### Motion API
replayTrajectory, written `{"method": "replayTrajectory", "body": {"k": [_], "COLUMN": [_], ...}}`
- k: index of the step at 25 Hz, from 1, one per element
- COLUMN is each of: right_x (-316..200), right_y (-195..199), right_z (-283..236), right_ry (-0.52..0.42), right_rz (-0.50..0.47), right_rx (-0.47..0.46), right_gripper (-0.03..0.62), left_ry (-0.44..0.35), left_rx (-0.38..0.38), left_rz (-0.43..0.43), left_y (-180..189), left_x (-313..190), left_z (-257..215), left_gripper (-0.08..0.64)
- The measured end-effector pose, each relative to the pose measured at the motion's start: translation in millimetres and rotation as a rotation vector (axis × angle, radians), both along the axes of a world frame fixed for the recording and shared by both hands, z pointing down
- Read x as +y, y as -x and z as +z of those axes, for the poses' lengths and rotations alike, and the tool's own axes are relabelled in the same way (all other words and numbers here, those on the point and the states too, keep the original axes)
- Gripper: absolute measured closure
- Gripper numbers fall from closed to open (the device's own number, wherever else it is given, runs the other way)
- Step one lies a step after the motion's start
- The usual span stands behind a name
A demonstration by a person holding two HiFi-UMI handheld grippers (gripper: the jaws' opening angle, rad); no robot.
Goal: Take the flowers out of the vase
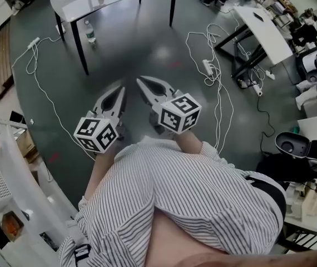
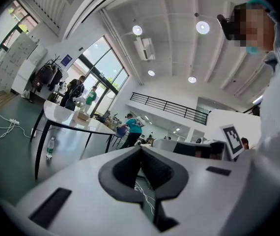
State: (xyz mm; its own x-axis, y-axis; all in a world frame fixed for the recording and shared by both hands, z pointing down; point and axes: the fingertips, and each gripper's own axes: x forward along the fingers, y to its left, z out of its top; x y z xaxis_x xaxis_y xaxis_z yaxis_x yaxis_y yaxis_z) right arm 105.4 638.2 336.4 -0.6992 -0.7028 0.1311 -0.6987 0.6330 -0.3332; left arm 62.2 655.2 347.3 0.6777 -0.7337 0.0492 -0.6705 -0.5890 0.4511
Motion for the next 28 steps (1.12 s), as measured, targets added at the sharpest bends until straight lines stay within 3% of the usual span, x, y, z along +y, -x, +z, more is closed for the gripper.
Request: {"method": "replayTrajectory", "body": {"k": [9,17,28], "right_x": [-18,-29,-60], "right_y": [-15,-28,-27], "right_z": [6,3,29], "right_ry": [0.022,0.0,0.064], "right_rz": [-0.02,-0.065,-0.083], "right_rx": [-0.016,-0.084,-0.057], "right_gripper": [0.577,0.577,0.577], "left_ry": [0.011,0.038,0.089], "left_rx": [-0.047,-0.017,-0.022], "left_rz": [-0.021,-0.031,-0.073], "left_y": [-14,-28,-24], "left_x": [-22,-34,-69], "left_z": [6,13,32], "left_gripper": [0.549,0.549,0.549]}}
